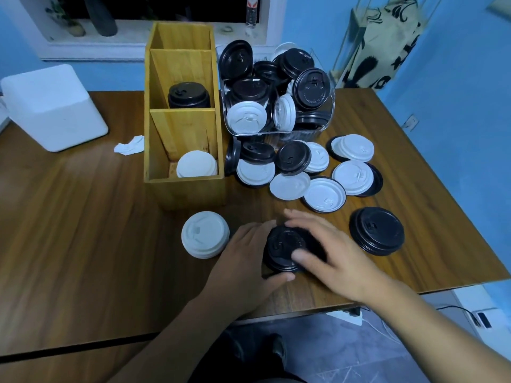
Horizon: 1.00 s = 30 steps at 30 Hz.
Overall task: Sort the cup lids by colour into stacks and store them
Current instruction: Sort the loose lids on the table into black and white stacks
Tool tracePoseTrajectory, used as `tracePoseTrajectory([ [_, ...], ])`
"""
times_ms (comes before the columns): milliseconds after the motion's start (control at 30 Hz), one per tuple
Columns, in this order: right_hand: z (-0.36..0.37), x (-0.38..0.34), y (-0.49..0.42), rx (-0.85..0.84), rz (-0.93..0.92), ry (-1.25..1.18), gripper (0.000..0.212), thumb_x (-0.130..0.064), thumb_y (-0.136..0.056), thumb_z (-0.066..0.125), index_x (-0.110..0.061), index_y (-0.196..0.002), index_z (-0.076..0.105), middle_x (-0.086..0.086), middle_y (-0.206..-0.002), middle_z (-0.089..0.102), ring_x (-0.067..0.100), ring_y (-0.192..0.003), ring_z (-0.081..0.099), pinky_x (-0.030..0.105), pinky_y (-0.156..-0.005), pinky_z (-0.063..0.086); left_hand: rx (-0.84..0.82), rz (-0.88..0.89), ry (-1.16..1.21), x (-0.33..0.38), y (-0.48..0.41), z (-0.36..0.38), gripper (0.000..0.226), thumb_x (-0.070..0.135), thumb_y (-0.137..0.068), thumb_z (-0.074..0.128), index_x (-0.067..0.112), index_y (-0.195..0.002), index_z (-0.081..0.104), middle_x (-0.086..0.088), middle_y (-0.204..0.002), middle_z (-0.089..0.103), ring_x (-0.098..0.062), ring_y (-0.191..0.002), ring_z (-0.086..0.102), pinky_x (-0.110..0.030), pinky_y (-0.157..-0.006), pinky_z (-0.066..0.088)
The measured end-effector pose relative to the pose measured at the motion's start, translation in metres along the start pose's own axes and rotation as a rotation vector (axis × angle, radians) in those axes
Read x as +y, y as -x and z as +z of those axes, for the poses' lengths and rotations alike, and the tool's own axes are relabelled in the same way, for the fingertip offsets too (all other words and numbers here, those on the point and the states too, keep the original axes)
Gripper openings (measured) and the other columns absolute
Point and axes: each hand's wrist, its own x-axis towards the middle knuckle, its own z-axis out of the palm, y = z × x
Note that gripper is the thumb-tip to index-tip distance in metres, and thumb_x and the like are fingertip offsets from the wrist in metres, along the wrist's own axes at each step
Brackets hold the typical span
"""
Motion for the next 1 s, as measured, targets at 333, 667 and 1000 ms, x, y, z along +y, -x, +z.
tracePoseTrajectory([
  [333,-0.026,0.025,-0.071,0.041,0.059,0.697,0.027,-0.034,-0.087,0.074,-0.023,-0.111,0.069,-0.004,-0.123,0.063,0.025,-0.104,0.051,0.041,-0.076,0.051,-0.019,-0.043,-0.025,0.002,-0.001,-0.001,0.094,0.066,-0.073,0.074,0.024,-0.149,0.038,0.01,-0.143,0.049,-0.008,-0.137,0.037,-0.032,-0.114,0.037],
  [667,-0.043,-0.016,0.017,0.372,0.478,-0.353,0.005,-0.024,-0.096,0.067,-0.024,-0.097,0.063,0.0,-0.065,0.055,0.018,-0.06,0.049,0.032,-0.063,0.041,0.005,-0.036,-0.048,0.002,0.001,0.0,0.094,0.068,-0.074,0.073,0.026,-0.149,0.037,0.012,-0.145,0.047,-0.003,-0.136,0.035,-0.018,-0.111,0.025],
  [1000,-0.015,-0.023,0.059,0.425,0.793,-0.499,0.028,-0.018,-0.092,0.072,-0.023,-0.116,0.058,0.007,-0.072,0.071,0.025,-0.056,0.067,0.035,-0.055,0.058,0.183,-0.005,0.003,0.012,0.011,-0.033,0.068,0.052,-0.086,0.073,0.021,-0.142,0.052,0.011,-0.143,0.051,0.001,-0.136,0.039,-0.007,-0.11,0.024],
])
